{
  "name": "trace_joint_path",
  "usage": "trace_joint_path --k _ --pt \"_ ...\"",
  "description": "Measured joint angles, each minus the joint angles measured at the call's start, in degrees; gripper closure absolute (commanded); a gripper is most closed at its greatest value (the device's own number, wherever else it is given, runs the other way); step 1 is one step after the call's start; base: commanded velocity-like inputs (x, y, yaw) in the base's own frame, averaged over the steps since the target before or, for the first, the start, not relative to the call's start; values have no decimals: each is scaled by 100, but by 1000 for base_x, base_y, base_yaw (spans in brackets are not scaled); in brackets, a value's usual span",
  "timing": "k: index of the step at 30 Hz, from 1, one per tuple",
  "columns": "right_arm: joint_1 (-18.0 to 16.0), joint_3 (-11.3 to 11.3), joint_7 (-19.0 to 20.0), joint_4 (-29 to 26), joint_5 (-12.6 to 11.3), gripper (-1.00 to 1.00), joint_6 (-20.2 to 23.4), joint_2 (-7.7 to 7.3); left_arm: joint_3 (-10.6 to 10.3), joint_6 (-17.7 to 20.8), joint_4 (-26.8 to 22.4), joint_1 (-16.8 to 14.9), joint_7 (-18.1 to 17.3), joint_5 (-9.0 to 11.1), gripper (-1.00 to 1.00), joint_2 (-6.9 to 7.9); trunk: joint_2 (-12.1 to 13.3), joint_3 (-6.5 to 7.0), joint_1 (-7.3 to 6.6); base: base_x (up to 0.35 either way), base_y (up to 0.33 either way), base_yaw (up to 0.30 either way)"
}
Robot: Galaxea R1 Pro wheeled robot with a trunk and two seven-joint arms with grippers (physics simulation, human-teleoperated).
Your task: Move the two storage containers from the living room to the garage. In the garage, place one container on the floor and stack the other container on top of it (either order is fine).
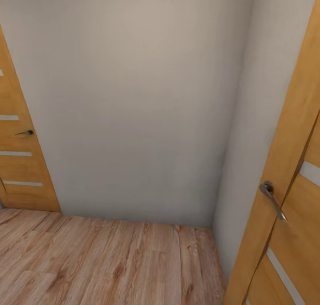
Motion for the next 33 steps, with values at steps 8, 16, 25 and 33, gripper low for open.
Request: trace_joint_path --k 8,16,25,33 --pt "0 0 0 0 0 -100 0 0 0 0 0 1 0 0 -100 0 0 0 0 321 0 0" --pt "0 0 0 0 0 -100 0 0 3 0 0 -2 0 0 -100 0 0 0 0 321 0 0" --pt "0 0 -19 0 7 -100 1 17 2 0 0 2 0 0 -100 0 0 0 0 321 0 0" --pt "-1 -2 -69 0 0 -100 15 47 1 0 -1 1 0 1 -100 -1 0 0 0 321 0 141"
